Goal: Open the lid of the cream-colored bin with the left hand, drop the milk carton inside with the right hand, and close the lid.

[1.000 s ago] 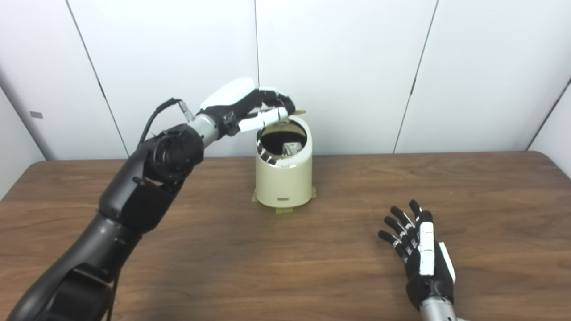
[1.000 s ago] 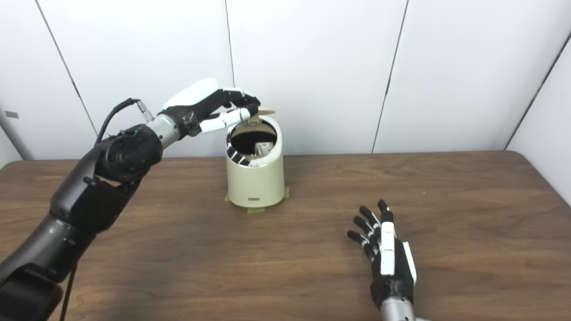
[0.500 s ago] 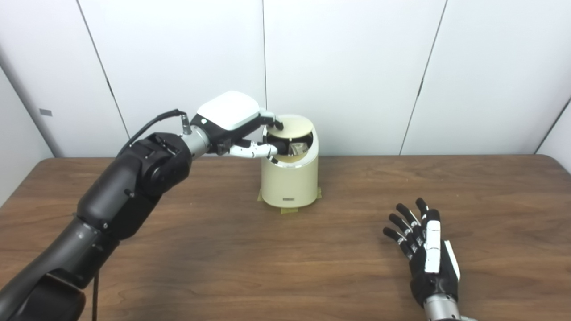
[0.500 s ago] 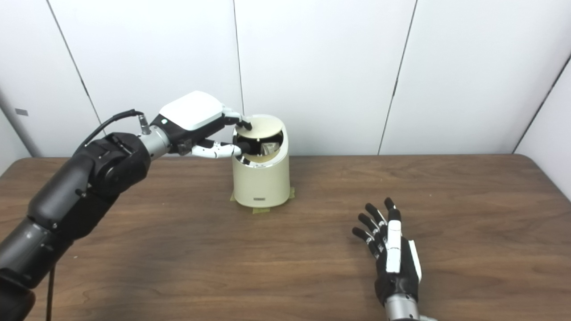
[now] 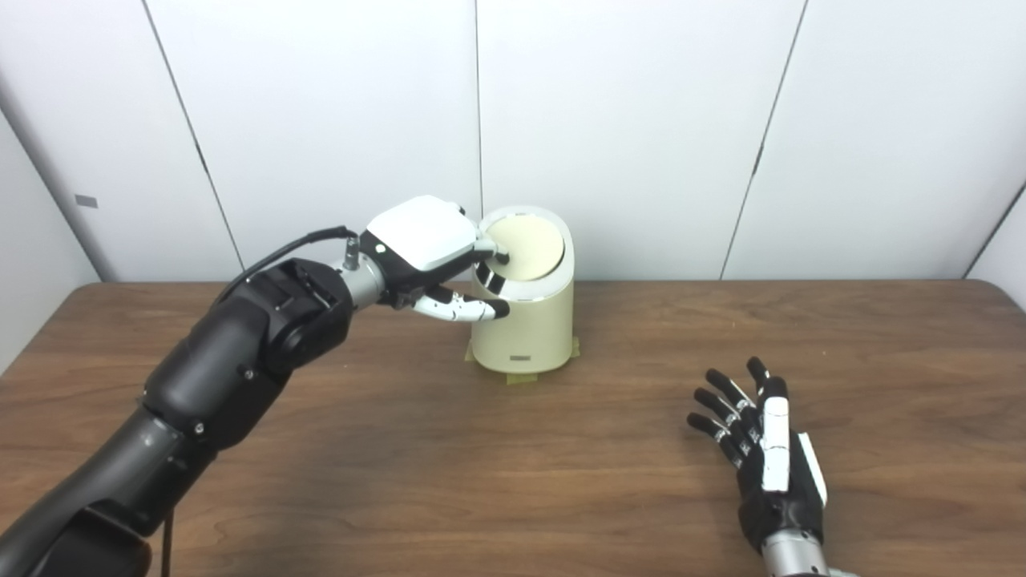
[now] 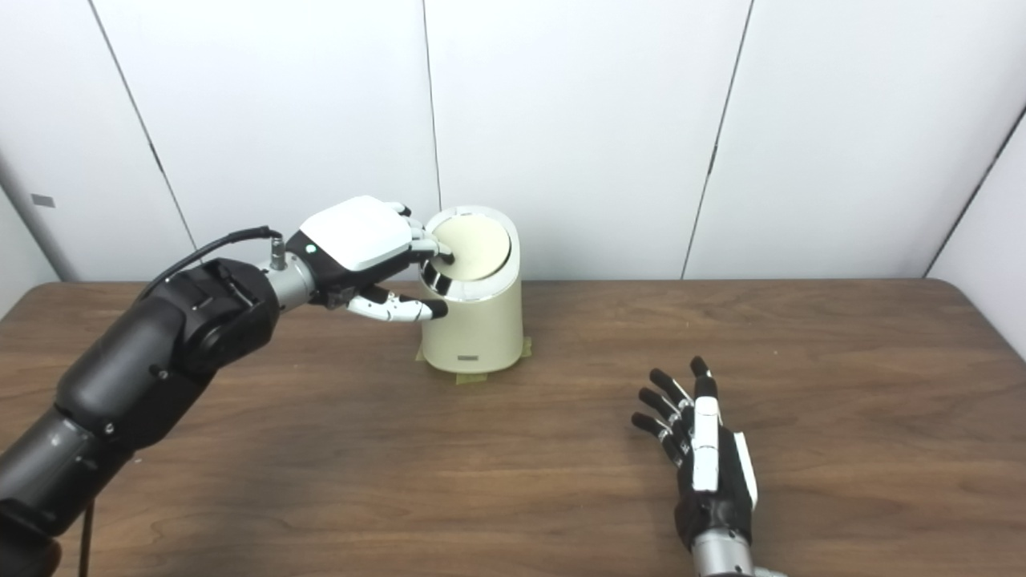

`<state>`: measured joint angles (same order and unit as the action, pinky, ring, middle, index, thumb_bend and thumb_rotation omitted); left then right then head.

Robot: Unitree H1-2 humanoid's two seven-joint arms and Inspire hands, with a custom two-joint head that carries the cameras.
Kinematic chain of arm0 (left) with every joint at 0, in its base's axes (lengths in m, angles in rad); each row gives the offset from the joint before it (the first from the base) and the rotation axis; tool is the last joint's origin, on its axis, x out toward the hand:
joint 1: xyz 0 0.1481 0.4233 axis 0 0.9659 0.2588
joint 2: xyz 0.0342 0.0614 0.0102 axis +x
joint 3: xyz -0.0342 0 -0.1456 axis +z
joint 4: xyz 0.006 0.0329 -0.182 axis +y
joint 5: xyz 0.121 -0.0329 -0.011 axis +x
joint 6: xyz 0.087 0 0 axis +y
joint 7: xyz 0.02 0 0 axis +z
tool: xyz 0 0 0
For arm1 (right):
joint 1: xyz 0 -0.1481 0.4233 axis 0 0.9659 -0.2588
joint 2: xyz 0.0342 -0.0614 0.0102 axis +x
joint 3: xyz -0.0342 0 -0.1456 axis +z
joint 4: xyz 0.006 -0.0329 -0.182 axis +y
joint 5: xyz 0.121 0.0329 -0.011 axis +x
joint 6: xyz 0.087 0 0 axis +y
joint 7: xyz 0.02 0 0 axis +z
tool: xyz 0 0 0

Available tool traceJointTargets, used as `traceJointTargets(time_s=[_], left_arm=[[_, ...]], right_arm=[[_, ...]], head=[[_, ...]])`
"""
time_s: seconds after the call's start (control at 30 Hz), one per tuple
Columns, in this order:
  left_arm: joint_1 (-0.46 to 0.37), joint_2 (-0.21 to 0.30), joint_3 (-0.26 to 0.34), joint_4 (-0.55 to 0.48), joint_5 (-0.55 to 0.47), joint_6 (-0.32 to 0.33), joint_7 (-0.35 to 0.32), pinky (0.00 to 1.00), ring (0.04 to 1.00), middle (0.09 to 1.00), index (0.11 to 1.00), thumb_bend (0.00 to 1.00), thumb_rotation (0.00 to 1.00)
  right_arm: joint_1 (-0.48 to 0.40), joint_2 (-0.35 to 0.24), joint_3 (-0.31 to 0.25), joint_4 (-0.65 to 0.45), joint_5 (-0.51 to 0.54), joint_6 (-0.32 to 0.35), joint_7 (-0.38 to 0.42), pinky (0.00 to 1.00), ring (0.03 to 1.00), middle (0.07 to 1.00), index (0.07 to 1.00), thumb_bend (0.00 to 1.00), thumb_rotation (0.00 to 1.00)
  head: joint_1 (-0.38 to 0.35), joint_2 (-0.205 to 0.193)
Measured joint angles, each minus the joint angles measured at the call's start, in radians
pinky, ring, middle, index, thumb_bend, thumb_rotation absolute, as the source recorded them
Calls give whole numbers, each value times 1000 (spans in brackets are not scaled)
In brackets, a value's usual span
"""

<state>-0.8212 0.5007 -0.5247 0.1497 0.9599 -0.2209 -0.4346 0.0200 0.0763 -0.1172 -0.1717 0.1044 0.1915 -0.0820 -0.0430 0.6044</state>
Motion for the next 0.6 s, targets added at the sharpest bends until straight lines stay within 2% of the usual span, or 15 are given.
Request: traceJointTargets(time_s=[0.27,0.33,0.6], left_arm=[[0,-9,-3,-9,41,-2,4,984,931,876,859,461,1000],[3,-13,-3,-9,56,-14,27,958,917,865,847,451,1000],[22,-35,-6,-9,87,-84,117,971,929,869,851,433,1000]], right_arm=[[0,-7,5,0,-3,4,2,673,755,770,1000,515,1000],[0,-7,7,-3,-4,7,2,672,754,771,1000,511,1000],[0,-5,12,-1,-32,2,-5,685,747,752,1000,463,1000]], head=[[-2,11],[-2,11],[-8,18]])
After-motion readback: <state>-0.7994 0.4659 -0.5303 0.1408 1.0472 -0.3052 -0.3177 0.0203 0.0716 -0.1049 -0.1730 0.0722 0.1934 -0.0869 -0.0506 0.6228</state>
